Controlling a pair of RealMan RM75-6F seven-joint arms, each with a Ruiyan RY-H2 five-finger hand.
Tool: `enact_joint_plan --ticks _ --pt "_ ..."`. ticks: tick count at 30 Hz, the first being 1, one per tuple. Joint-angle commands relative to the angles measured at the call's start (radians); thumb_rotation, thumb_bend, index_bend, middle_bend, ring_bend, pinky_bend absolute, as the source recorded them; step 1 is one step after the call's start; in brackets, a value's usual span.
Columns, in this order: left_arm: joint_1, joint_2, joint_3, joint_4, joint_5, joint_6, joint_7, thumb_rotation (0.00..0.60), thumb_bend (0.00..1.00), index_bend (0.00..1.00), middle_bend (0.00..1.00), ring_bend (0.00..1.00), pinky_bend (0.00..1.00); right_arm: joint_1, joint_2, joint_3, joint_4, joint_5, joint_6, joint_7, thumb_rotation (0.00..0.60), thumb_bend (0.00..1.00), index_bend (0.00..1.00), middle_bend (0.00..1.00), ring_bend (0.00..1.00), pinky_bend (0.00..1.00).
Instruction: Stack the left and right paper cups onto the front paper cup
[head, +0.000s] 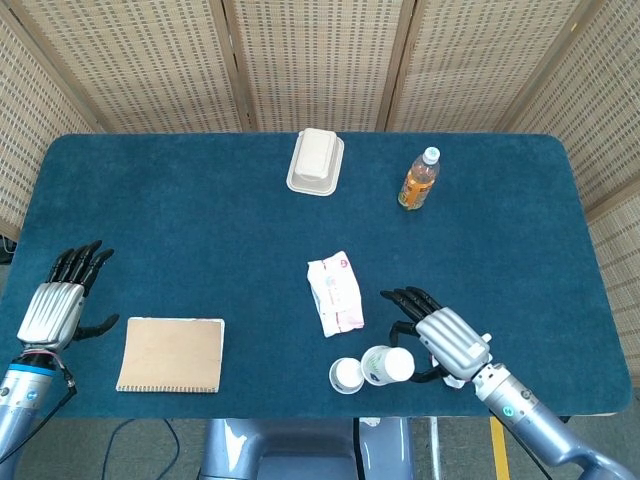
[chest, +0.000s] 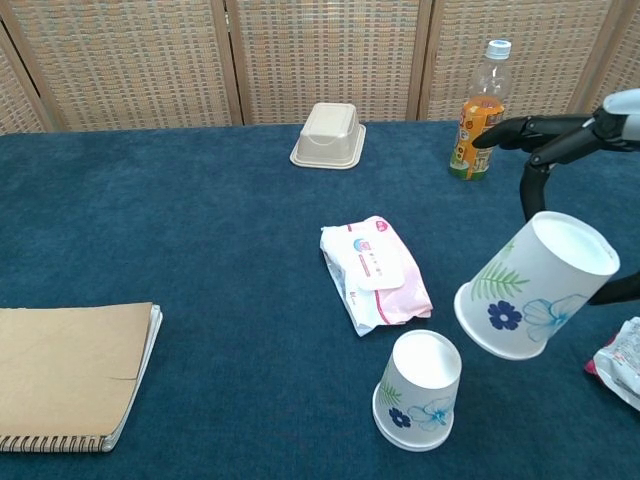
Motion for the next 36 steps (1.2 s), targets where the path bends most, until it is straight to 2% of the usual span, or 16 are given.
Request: enact_joint_plan --ticks 1,21,27,33,36 --pt "0.001 0.001 0.000 -0.001 0.003 0.000 0.000 0.600 0.25 0.08 0.00 0.00 0.00 -0.002 -0.031 0.002 -0.005 0.012 -0.003 -0.041 0.600 0.23 0.53 0.12 0.00 0.00" --pt "0.001 0.006 -0.007 0.004 -0.004 -0.022 -0.016 0.600 0.25 0.08 0.00 0.00 0.00 0.032 -0.132 0.016 -0.010 0.069 -0.065 -0.135 0.600 0.24 0.54 0.12 0.00 0.00" --pt "0.004 0.009 -0.008 0.004 -0.003 -0.022 -0.018 0.600 0.25 0.08 0.00 0.00 0.00 0.049 -0.176 0.035 0.010 0.099 -0.079 -0.162 0.600 0.23 0.53 0.11 0.00 0.00" --pt "0.004 0.010 -0.013 0.008 -0.008 -0.025 -0.026 0.600 0.25 0.08 0.00 0.00 0.00 0.058 -0.199 0.040 0.030 0.121 -0.089 -0.178 0.600 0.16 0.33 0.01 0.00 0.00" --pt "0.005 0.012 -0.014 0.010 -0.010 -0.026 -0.031 0.600 0.25 0.08 0.00 0.00 0.00 0.054 -0.202 0.033 0.035 0.128 -0.087 -0.190 0.600 0.14 0.29 0.00 0.00 0.00"
